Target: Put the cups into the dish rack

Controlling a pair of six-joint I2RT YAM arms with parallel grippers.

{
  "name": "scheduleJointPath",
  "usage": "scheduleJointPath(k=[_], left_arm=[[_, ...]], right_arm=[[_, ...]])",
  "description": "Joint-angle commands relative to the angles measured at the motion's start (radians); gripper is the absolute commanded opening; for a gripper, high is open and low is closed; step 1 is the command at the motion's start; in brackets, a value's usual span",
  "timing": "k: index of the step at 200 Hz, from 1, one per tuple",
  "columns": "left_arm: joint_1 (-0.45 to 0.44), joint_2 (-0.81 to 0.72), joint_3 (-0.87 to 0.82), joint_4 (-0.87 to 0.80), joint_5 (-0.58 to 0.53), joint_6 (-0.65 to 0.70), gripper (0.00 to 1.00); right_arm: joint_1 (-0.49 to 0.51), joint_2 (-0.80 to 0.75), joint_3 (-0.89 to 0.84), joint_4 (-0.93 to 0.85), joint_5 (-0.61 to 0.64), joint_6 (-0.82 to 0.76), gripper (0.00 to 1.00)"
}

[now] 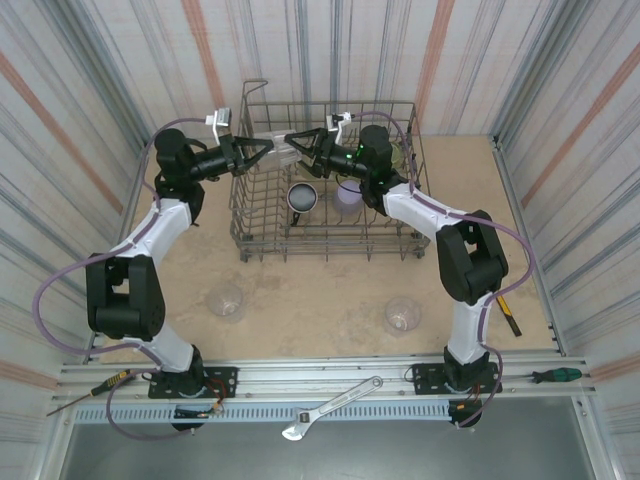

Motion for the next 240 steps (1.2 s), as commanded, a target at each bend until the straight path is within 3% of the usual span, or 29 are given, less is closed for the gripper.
scheduleJointPath(k=[1,27,58,71,95,135,167,240], left_arm=[[-0.007,0.01,0.008,0.037,0.021,-0.001,0.0],[-0.007,0.016,0.013,0.019,0.021,0.003,0.0],[-0.001,0.007,0.014,0.001,0.018,0.022,0.13],[0.005,-0.008,0.019,-0.054,0.011,0.065,0.27],[0.025,-0.035,0.026,-0.149,-0.003,0.138,0.45],[0.06,-0.066,0.038,-0.226,-0.015,0.195,0.62],[0.094,-0.088,0.046,-0.269,-0.023,0.223,0.7],[0.19,-0.145,0.081,-0.439,-0.069,0.338,0.86]], right_arm=[[0.011,0.012,0.04,0.063,-0.028,0.03,0.66],[0.01,0.007,0.039,0.067,-0.035,0.029,0.54],[0.009,-0.007,0.034,0.054,-0.034,0.01,0.47],[0.006,-0.019,0.032,0.031,-0.033,-0.01,0.44],[0.001,-0.045,0.029,-0.032,-0.028,-0.06,0.44],[-0.006,-0.079,0.028,-0.128,-0.016,-0.133,0.43],[-0.01,-0.101,0.033,-0.195,-0.004,-0.166,0.43],[-0.011,-0.151,0.077,-0.487,0.045,-0.428,0.43]])
